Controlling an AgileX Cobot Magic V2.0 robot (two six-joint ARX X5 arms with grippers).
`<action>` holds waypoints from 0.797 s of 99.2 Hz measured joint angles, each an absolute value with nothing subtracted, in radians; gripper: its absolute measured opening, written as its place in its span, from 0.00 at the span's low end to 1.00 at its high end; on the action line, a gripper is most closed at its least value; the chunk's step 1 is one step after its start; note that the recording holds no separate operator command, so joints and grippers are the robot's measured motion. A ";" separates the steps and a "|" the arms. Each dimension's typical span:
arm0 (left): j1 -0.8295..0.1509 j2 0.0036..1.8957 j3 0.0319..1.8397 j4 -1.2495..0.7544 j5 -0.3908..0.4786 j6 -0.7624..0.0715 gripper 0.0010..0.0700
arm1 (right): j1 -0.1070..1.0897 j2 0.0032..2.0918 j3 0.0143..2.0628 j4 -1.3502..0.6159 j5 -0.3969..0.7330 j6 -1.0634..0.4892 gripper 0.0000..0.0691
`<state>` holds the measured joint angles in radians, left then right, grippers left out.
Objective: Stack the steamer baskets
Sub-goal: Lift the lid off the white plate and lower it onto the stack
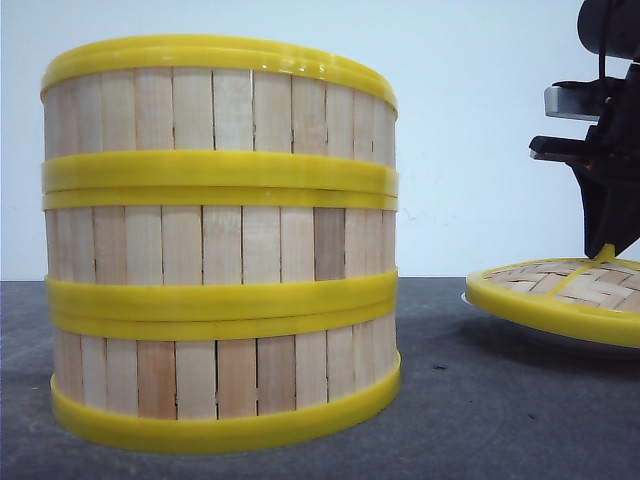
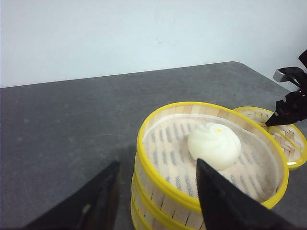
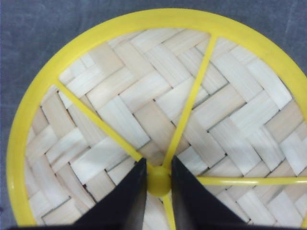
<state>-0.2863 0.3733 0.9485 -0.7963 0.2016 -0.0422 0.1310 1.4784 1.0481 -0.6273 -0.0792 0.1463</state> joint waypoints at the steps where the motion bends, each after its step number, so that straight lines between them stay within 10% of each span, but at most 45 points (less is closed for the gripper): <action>1: -0.286 0.373 0.949 -0.796 0.202 -0.042 0.41 | 0.131 1.478 1.050 -0.633 -0.079 0.146 0.08; 44: -0.286 0.373 0.949 -0.788 0.202 -0.042 0.41 | 0.160 1.374 1.378 -0.911 -0.079 0.110 0.08; 79: -0.286 0.373 0.949 -0.788 0.202 -0.042 0.41 | 0.418 1.382 1.747 -1.017 -0.130 0.101 0.08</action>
